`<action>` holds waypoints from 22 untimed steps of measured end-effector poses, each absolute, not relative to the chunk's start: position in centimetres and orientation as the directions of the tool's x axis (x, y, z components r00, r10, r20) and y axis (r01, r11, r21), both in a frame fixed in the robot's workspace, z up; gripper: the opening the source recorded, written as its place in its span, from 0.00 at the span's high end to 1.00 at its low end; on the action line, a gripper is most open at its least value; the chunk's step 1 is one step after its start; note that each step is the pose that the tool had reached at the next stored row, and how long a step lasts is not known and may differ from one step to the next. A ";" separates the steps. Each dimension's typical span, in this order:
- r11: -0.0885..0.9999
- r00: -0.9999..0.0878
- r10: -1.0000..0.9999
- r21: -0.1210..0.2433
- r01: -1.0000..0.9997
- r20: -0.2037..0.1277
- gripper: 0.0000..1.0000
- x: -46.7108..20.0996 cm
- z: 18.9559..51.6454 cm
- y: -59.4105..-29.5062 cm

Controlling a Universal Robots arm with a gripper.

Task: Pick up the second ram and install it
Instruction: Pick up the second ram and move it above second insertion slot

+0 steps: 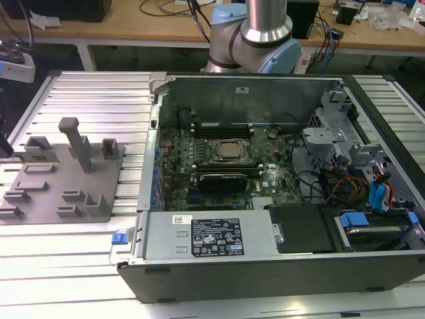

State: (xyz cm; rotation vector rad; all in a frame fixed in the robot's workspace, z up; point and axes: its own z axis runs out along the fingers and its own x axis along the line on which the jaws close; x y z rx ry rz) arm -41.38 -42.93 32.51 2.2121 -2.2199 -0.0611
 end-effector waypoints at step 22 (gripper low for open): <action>0.003 -0.004 -1.000 0.033 -0.999 -0.025 0.91 -41.1 40.9 -42.8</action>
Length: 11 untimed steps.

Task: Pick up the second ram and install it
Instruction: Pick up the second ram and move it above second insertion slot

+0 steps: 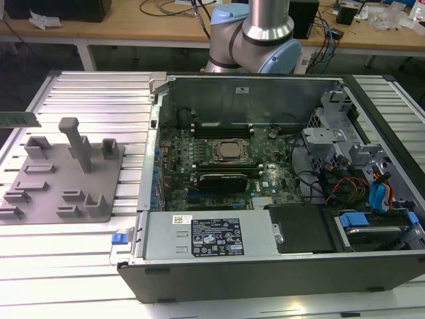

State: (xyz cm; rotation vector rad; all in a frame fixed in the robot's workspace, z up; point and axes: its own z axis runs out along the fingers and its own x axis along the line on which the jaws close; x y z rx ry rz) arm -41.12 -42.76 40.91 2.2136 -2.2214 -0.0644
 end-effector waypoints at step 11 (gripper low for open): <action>0.003 -0.004 -1.000 0.033 -0.999 -0.025 0.91 -40.9 42.8 -42.7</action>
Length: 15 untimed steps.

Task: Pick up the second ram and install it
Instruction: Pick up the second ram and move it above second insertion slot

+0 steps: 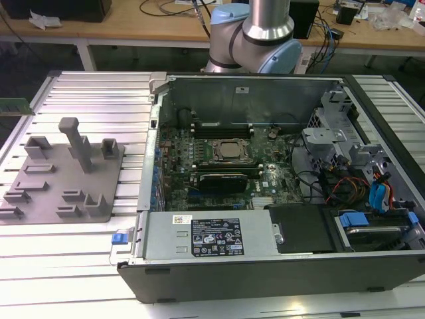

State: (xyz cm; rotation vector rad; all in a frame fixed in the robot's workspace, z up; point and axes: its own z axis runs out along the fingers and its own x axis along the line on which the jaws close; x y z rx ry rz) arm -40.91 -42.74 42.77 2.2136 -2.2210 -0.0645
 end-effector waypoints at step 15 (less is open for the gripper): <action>0.003 -0.004 -1.000 0.041 -0.999 -0.025 0.91 -33.0 42.8 -42.7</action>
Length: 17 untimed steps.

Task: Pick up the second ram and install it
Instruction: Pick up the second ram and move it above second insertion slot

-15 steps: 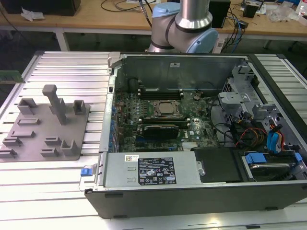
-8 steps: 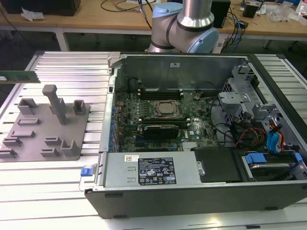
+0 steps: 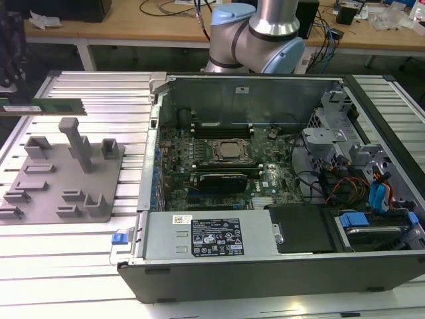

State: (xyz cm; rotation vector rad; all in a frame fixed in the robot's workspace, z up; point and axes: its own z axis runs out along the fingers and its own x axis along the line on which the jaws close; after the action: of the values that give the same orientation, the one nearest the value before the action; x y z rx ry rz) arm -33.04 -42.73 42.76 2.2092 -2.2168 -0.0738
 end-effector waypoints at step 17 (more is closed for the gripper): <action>0.003 -0.004 -1.000 0.046 -0.999 -0.025 0.91 -23.4 42.8 -42.7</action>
State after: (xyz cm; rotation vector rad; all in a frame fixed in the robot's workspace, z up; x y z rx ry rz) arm -23.41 -42.73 42.76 2.2072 -2.2141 -0.0787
